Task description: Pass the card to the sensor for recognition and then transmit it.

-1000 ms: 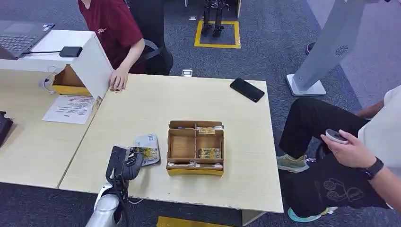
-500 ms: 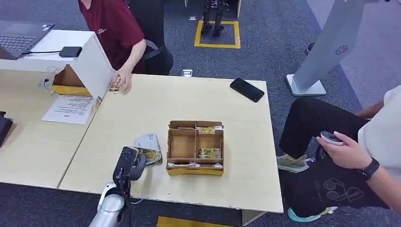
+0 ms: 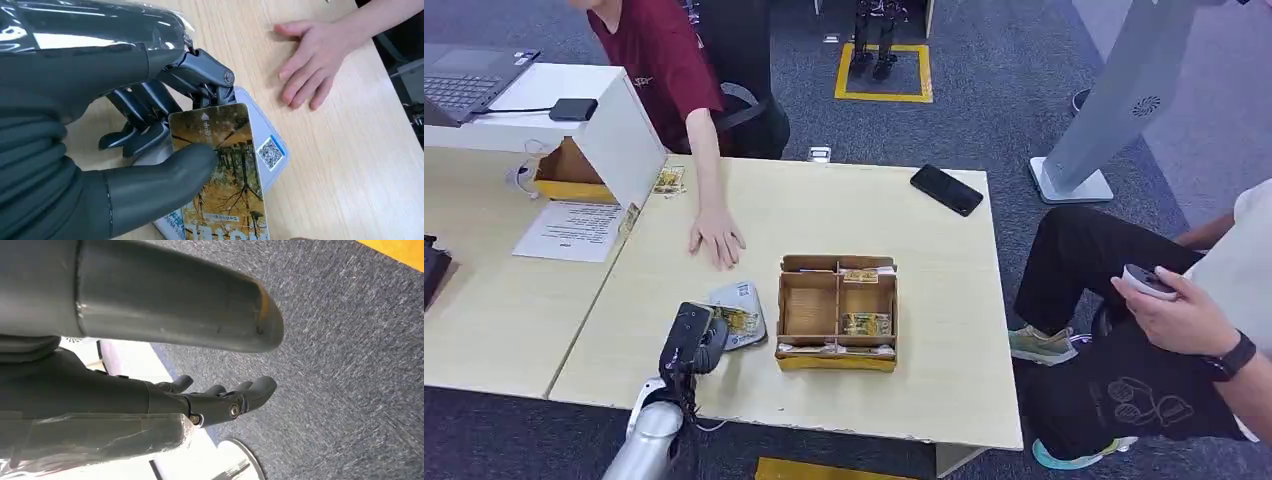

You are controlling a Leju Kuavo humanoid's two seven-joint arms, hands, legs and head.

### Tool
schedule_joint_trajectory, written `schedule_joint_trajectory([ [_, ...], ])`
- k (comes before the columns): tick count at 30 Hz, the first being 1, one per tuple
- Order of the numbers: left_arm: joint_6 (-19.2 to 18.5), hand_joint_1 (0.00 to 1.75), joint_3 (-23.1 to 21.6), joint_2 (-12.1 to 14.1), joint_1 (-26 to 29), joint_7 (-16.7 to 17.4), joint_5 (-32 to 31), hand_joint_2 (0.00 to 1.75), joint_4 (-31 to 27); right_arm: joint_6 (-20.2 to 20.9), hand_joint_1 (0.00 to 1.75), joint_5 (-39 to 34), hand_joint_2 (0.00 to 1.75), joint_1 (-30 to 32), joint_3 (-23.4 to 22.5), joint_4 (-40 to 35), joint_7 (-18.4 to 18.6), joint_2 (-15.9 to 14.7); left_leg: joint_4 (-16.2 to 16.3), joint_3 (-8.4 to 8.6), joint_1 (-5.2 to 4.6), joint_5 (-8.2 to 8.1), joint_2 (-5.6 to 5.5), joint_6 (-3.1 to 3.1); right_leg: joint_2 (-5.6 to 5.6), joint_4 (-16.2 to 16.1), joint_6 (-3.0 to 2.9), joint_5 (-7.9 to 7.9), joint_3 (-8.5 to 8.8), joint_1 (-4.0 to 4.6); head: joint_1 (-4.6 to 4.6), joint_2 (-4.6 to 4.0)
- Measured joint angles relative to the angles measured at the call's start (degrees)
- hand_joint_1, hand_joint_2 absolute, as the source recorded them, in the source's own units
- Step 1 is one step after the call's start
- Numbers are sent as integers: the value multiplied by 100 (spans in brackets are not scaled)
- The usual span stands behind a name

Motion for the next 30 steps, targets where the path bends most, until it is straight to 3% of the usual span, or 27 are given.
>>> schedule_joint_trajectory([
  [15, -258, 175, 260, 452, -295, 144, 26, 175, -446, 9, 0, 118, 0, -2, -42, 0, -35, 0, 0, 0, 0, 3, 0, 3, 0, 0, 0, 0, 0, 1, 0, 0],
  [30, -74, 175, 284, 557, -483, 280, -522, 175, -177, 42, 0, 238, 0, -8, -136, -7, -35, 9, 0, -2, 0, 3, 0, 4, 1, 0, 1, 1, 0, 0, 0, 0],
])
